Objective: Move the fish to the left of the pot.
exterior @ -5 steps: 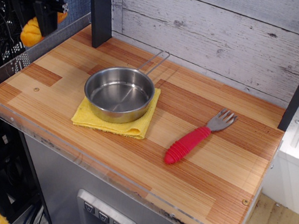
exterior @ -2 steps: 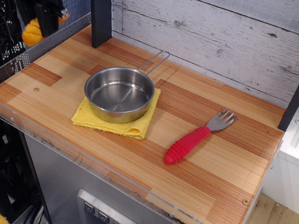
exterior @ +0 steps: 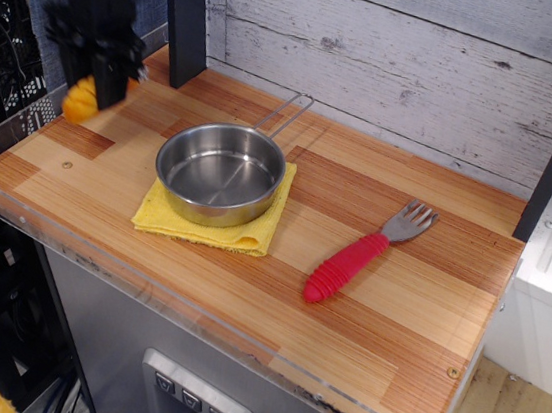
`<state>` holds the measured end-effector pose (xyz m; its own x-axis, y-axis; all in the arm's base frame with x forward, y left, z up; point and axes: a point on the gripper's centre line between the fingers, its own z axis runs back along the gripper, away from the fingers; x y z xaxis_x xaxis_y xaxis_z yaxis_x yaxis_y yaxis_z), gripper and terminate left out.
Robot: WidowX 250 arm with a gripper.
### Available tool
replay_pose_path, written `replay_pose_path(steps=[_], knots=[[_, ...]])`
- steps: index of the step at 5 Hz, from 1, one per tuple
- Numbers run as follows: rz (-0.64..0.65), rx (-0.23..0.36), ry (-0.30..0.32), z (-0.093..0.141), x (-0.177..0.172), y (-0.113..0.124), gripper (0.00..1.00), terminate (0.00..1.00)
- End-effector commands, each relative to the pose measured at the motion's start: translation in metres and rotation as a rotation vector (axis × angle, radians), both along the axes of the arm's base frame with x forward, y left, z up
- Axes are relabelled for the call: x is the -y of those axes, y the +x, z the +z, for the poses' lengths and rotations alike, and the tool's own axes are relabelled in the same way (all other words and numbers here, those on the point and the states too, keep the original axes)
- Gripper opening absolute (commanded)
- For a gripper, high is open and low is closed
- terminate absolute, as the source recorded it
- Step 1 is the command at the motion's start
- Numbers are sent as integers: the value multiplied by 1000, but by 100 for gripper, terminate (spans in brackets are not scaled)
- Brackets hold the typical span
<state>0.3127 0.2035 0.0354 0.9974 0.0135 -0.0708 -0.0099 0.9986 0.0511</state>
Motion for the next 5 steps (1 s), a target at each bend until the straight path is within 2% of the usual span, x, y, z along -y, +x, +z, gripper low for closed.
replay_pose_path(steps=[1,2,3,4,5], knots=[[-17,20,46,11,-2,7,0,0],[-28,14,44,14,2,5,100,0],[-45,34,54,22,6,1,100,0],[-61,99,49,40,14,-5,100,0],[-71,189,35,70,27,-14,100,0]])
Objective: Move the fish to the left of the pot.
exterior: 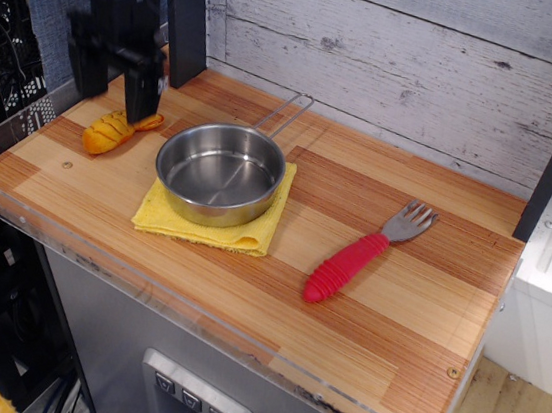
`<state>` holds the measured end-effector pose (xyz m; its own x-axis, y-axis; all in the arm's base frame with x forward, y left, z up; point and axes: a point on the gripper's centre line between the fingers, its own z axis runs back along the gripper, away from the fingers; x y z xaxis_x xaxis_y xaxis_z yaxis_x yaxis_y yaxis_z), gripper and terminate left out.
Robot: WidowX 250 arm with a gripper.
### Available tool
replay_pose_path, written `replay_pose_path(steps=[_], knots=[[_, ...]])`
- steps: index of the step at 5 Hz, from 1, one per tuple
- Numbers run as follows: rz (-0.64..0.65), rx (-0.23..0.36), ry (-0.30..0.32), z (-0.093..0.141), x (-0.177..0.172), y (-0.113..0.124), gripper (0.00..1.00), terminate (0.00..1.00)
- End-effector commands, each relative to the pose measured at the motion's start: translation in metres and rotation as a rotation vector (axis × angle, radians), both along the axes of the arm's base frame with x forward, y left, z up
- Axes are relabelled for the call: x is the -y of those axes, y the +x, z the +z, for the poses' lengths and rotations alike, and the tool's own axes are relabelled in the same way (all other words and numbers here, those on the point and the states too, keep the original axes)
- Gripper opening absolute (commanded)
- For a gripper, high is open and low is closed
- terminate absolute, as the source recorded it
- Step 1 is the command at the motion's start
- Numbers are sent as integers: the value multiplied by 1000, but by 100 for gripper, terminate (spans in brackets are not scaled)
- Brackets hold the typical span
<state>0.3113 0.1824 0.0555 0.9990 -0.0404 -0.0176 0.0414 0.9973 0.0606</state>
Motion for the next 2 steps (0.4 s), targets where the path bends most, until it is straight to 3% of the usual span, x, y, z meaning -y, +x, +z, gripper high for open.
replay_pose_path(steps=[1,2], knots=[[-44,202,7,77,28,-21,100,0],[-85,191,2,87,51,-22,100,0]])
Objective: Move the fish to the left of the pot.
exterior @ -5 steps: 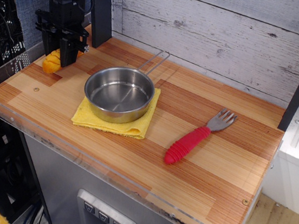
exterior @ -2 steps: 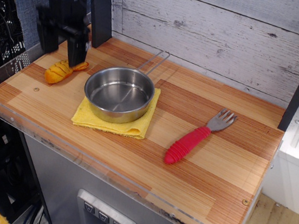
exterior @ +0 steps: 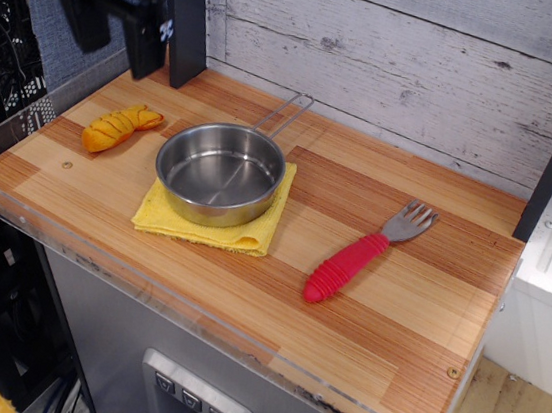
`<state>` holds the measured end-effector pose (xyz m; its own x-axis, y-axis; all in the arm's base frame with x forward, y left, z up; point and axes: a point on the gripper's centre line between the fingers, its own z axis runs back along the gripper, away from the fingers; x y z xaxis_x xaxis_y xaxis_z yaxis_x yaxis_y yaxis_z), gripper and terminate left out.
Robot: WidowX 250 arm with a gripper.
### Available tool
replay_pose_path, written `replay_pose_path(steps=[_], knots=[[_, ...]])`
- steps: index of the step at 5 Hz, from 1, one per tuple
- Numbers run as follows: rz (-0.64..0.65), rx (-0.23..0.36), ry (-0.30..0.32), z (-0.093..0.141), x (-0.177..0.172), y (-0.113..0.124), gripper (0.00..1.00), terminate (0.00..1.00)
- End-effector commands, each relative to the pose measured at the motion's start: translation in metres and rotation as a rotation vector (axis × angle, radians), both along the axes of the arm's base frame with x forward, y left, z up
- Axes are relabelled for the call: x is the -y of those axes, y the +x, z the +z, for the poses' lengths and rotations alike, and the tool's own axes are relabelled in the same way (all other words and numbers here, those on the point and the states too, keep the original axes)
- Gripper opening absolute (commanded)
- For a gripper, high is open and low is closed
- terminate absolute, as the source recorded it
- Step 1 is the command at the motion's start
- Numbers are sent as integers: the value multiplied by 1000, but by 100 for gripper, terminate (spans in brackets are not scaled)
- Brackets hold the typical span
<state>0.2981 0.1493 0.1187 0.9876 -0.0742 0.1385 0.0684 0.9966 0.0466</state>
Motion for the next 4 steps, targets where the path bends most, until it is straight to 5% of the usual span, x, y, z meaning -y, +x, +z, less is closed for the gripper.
replay_pose_path(steps=[1,3,4], knots=[[-54,-2,15,20,29,-6,100,0],[72,-181,-39,8,31,3,100,0],[72,-181,-39,8,31,3,100,100]])
